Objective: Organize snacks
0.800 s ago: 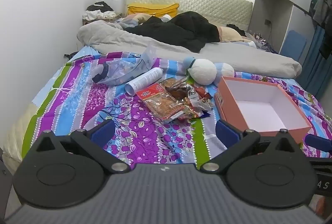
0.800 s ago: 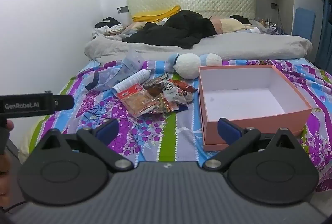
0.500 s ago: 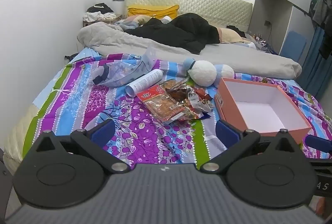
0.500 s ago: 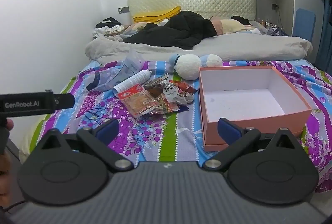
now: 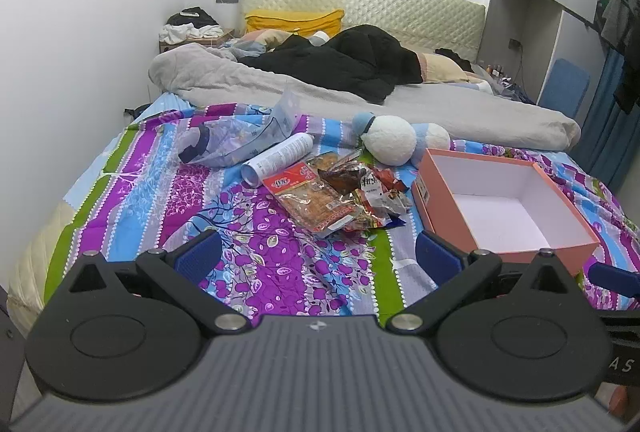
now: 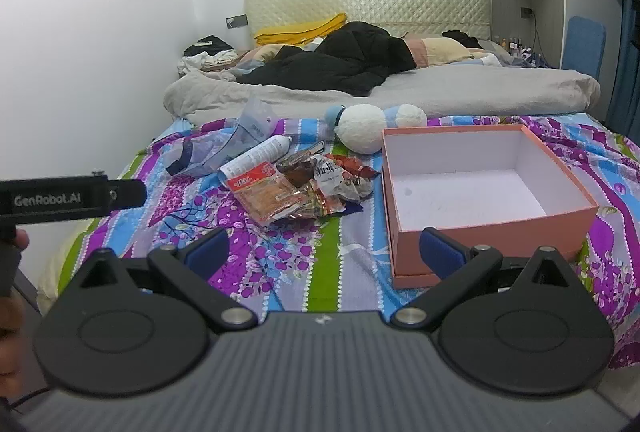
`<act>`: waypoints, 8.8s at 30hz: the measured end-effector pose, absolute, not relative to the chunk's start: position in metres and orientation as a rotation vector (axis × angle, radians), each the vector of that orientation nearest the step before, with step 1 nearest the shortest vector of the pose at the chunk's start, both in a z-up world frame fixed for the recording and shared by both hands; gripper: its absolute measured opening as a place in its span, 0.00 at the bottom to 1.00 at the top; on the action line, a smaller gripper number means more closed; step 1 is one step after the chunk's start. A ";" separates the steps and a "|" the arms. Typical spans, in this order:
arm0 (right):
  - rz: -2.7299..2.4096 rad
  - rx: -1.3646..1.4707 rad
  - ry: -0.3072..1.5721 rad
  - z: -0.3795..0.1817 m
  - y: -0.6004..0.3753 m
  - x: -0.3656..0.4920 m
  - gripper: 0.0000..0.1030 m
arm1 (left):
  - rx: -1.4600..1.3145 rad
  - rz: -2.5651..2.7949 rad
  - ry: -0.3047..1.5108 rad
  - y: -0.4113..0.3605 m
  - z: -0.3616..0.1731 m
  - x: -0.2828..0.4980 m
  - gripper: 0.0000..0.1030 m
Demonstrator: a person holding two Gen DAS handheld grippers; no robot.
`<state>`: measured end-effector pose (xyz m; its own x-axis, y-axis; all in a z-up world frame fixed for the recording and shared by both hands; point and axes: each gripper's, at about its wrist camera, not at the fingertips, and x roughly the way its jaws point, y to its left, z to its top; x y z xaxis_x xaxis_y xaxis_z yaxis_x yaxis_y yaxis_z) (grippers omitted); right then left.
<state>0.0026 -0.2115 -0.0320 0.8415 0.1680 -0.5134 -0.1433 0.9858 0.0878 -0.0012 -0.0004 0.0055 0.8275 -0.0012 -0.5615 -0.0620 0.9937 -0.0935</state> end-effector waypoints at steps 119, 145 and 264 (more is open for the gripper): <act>0.380 -0.480 0.612 -0.205 -0.120 0.224 0.39 | -0.731 -0.194 0.928 0.092 -0.242 0.286 0.69; 0.460 -0.931 0.389 -0.246 -0.089 0.215 0.10 | -0.872 -0.275 0.840 0.087 -0.257 0.272 0.06; 0.171 -0.019 0.543 -0.111 -0.212 0.054 0.09 | -0.259 -0.302 0.778 -0.001 -0.112 0.092 0.60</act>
<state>0.0539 -0.2116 -0.1113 0.8424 0.1573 -0.5154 -0.1674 0.9855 0.0272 0.0923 -0.0009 -0.1118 0.6733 -0.3593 -0.6461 0.1706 0.9259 -0.3371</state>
